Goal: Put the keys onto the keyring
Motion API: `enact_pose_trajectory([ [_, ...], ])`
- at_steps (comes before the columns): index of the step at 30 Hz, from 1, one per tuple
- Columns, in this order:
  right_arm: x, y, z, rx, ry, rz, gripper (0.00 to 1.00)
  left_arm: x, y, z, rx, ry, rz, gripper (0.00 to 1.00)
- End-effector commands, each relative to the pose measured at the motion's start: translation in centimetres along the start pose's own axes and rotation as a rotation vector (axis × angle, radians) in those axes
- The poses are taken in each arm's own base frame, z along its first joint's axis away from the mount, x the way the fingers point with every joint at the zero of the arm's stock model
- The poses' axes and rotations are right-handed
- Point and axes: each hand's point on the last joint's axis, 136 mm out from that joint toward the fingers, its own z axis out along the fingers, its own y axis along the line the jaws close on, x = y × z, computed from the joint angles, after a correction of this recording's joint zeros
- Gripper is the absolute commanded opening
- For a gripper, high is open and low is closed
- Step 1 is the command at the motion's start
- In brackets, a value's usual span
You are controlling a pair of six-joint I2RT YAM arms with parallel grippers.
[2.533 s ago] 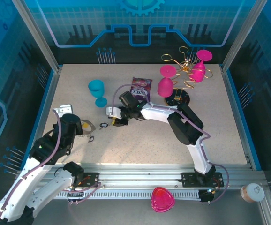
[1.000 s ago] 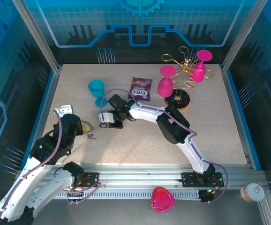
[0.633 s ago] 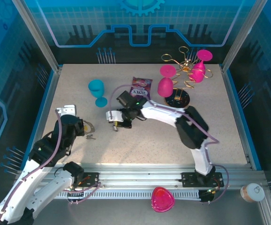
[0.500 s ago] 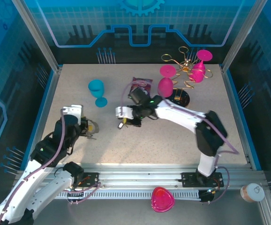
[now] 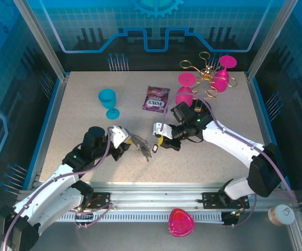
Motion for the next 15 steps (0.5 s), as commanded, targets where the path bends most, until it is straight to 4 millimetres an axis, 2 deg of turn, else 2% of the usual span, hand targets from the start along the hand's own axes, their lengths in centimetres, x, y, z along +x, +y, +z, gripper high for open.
enact_pose_trajectory([
  [1,-1.0,0.9,-0.3,-0.039,-0.082,0.024,0.00,-2.3,-2.3,0.3,0.121,-0.121,0.146,0.00],
  [7,-1.1,1.3,0.4,-0.057,-0.076,0.012,0.00,-1.7,-3.3,2.2,0.189,-0.109,0.166,0.00],
  [15,-1.5,1.0,1.1,-0.012,-0.031,-0.050,0.00,-2.6,-4.7,4.0,0.274,-0.094,0.207,0.00],
])
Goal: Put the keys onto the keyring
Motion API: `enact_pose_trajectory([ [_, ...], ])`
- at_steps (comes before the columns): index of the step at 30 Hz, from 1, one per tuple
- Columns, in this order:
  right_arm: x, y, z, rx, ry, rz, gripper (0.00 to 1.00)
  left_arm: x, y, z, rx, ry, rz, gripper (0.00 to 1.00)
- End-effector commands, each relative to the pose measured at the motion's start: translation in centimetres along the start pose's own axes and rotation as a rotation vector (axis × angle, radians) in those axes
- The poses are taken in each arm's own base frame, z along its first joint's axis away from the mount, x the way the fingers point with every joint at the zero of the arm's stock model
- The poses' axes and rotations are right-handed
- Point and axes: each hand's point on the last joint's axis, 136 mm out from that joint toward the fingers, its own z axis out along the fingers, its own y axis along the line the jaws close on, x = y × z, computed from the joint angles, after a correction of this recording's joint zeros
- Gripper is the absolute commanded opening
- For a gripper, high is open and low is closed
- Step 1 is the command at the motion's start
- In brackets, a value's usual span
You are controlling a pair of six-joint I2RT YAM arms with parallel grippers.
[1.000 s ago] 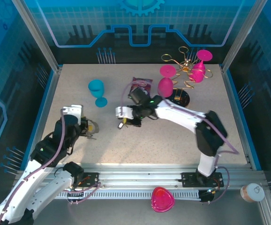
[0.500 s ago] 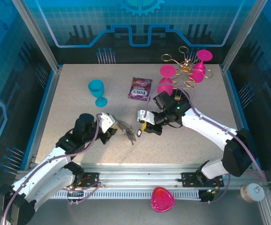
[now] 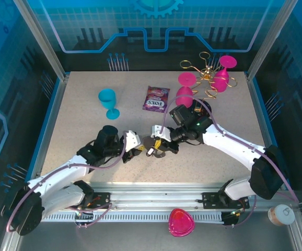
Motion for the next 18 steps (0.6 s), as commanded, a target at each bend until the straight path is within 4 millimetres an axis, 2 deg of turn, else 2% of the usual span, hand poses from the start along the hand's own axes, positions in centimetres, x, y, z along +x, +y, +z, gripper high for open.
enact_pose_trajectory([
  [1,-0.3,-0.3,0.4,0.023,0.031,-0.029,0.00,-3.8,-0.2,-0.1,0.032,-0.097,0.097,0.00],
  [6,0.1,-1.0,0.6,0.099,0.100,-0.087,0.00,-4.3,-0.3,0.2,0.032,-0.094,0.135,0.00],
  [10,-0.1,-2.1,-0.1,0.185,0.124,-0.122,0.00,-4.7,0.0,0.2,0.006,-0.093,0.160,0.00],
  [18,-1.9,-1.1,-0.6,0.136,0.038,-0.086,0.00,-4.9,-0.3,0.6,0.022,-0.089,0.172,0.00],
])
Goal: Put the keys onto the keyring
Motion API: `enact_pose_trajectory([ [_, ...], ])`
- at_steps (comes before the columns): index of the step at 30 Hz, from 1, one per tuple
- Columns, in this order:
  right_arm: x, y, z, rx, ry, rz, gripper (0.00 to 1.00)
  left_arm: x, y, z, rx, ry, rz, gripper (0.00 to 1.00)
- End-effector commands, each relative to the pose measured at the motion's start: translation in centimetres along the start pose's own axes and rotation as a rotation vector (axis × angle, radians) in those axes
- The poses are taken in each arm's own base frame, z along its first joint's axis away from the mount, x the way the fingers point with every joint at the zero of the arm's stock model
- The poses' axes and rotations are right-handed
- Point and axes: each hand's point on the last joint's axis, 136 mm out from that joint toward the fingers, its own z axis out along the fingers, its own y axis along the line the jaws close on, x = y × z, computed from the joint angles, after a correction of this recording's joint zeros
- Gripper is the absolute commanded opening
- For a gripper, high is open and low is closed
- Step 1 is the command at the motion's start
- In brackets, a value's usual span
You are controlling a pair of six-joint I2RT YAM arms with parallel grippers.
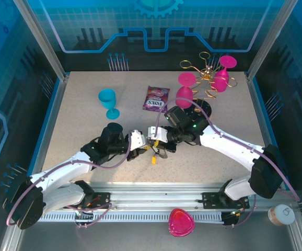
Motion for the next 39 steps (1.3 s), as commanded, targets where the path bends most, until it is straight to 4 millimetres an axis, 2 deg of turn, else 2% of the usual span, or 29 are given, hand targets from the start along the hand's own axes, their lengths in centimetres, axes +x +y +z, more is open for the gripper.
enact_pose_trajectory([
  [1,-2.1,0.3,-1.4,0.000,-0.084,-0.001,0.00,-2.1,0.5,-0.2,-0.015,-0.048,0.064,0.00],
  [4,-1.8,-0.6,-2.9,0.042,-0.107,0.027,0.00,-1.9,0.6,-0.2,-0.030,-0.032,0.067,0.00],
  [8,0.4,-2.1,-4.8,0.148,-0.027,0.039,0.00,-1.8,0.8,-0.4,-0.044,-0.021,0.071,0.00],
  [12,2.5,-3.6,-4.8,0.245,0.089,0.021,0.00,-2.1,0.9,-0.4,-0.051,-0.031,0.056,0.00],
  [16,1.6,-2.9,-3.4,0.210,0.092,-0.029,0.00,-2.6,1.3,-0.4,-0.068,-0.056,0.004,0.00],
  [23,-1.1,-0.9,-1.9,0.087,-0.036,-0.001,0.00,-2.3,1.9,-0.1,-0.083,-0.043,-0.132,0.00],
  [36,-1.9,1.1,-1.4,-0.026,-0.101,0.013,0.00,-2.9,2.0,0.3,-0.084,-0.079,-0.167,0.00],
  [39,-1.9,1.0,-1.3,-0.025,-0.101,0.021,0.00,-2.9,1.9,0.3,-0.081,-0.077,-0.168,0.00],
])
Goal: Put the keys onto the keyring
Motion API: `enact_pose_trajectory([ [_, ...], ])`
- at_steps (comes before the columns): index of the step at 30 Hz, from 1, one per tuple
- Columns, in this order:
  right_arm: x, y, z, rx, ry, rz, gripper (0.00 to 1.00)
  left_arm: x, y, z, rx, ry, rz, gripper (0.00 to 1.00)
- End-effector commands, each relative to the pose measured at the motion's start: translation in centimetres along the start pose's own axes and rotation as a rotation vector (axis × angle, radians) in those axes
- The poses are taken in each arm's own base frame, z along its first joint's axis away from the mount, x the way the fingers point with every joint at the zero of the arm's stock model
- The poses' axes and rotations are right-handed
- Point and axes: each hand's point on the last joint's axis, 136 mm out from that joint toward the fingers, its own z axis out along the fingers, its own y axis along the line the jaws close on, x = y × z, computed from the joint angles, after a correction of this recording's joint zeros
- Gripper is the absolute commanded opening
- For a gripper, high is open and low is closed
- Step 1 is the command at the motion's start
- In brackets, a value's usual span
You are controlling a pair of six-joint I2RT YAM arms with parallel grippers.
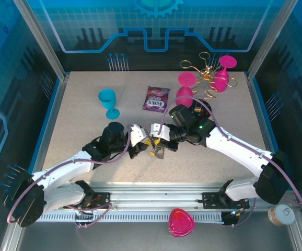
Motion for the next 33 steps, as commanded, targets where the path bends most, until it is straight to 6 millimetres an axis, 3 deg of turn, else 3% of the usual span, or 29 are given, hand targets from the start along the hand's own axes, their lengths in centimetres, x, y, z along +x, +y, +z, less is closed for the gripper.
enact_pose_trajectory([
  [1,-0.5,0.9,0.7,-0.048,-0.025,0.018,0.00,-2.0,0.1,0.0,0.000,-0.054,0.010,0.00],
  [22,-0.2,-2.1,1.4,0.085,0.012,0.134,0.00,-2.1,-0.6,0.2,0.011,-0.054,0.045,0.00],
  [33,0.4,-2.3,1.9,0.081,0.045,0.245,0.00,-2.6,0.0,0.1,-0.065,-0.066,0.147,0.00],
])
